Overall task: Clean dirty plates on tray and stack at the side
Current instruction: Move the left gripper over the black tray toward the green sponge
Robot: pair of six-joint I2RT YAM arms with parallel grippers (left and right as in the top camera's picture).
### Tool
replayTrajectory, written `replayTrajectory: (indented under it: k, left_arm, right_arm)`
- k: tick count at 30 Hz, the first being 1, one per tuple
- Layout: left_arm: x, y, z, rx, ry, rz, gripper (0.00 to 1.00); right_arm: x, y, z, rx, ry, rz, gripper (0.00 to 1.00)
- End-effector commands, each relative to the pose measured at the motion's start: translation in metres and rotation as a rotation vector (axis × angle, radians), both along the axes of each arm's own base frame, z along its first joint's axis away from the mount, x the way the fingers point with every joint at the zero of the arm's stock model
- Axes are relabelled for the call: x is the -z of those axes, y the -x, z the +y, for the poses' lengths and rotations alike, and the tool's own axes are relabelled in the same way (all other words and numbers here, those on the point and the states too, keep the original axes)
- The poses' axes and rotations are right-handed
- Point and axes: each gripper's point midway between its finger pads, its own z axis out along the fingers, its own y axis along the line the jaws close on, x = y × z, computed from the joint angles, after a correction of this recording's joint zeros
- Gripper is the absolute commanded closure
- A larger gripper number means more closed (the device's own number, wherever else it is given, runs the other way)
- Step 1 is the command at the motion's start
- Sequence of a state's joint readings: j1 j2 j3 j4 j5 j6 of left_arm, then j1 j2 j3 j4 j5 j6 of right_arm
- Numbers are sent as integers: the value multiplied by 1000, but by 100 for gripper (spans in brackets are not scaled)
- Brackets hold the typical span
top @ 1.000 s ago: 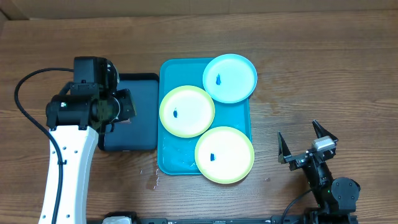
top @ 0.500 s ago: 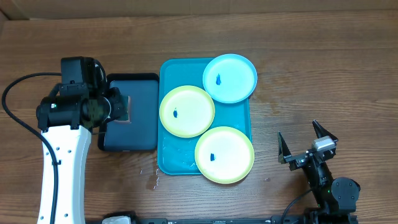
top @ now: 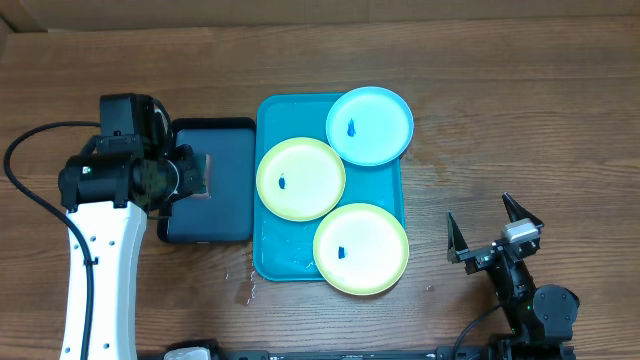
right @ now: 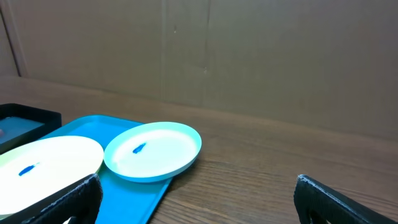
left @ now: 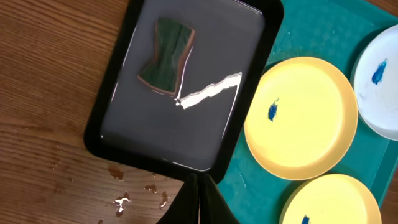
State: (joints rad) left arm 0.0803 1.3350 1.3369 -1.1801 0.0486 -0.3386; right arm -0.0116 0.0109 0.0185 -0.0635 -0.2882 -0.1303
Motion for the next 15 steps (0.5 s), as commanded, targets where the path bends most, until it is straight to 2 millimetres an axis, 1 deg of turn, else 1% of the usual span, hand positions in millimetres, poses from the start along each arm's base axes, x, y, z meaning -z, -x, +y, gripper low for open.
replayTrajectory:
  k: [1,8,15]
  left_arm:
    - [-11,-3,3,-6,-10,-23,96]
    - [-28,-1,3,26,-21,0,96]
    - [-17,2,2,30,-17,53,96]
  right_arm:
    - [2,-1,-1,5,-6,0,0]
    - [2,-1,-1,5,-6,1,0]
    - [2,-1,-1,5,-6,0,0]
